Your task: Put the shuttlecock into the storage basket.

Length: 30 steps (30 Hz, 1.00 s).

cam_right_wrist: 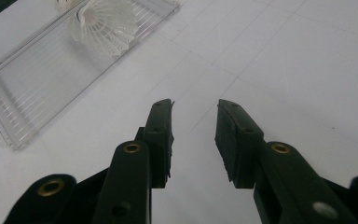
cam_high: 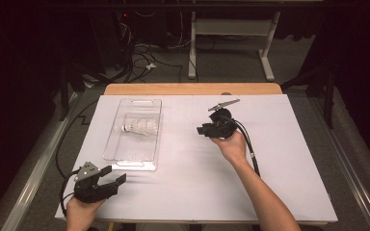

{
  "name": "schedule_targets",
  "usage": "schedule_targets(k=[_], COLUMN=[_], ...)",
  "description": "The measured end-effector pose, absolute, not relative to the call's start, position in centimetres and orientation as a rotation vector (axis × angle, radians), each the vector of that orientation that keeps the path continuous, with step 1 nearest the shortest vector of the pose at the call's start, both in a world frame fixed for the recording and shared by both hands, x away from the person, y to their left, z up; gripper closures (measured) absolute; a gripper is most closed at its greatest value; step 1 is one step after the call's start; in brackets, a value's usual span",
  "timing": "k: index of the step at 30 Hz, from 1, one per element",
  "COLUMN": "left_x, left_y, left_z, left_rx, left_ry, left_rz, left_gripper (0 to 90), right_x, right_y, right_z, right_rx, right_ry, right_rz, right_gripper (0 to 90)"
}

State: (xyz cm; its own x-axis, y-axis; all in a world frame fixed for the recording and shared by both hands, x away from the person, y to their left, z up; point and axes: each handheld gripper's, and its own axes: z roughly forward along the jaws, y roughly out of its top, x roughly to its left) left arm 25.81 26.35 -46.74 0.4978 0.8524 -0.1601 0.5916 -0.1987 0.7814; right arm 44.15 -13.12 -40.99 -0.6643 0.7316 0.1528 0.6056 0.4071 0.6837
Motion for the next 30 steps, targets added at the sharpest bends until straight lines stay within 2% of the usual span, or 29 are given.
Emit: schedule_targets(k=[30], left_x=[25.8], left_y=[26.4], left_z=[-46.8], left_rx=[1.899], left_ry=[1.196], left_rz=[0.390], left_gripper=[33.9], right_x=[43.3], right_y=[-15.6], right_z=[-41.4], right_rx=[1.221], right_ry=[2.464], right_rz=[1.086], right_gripper=[66.9])
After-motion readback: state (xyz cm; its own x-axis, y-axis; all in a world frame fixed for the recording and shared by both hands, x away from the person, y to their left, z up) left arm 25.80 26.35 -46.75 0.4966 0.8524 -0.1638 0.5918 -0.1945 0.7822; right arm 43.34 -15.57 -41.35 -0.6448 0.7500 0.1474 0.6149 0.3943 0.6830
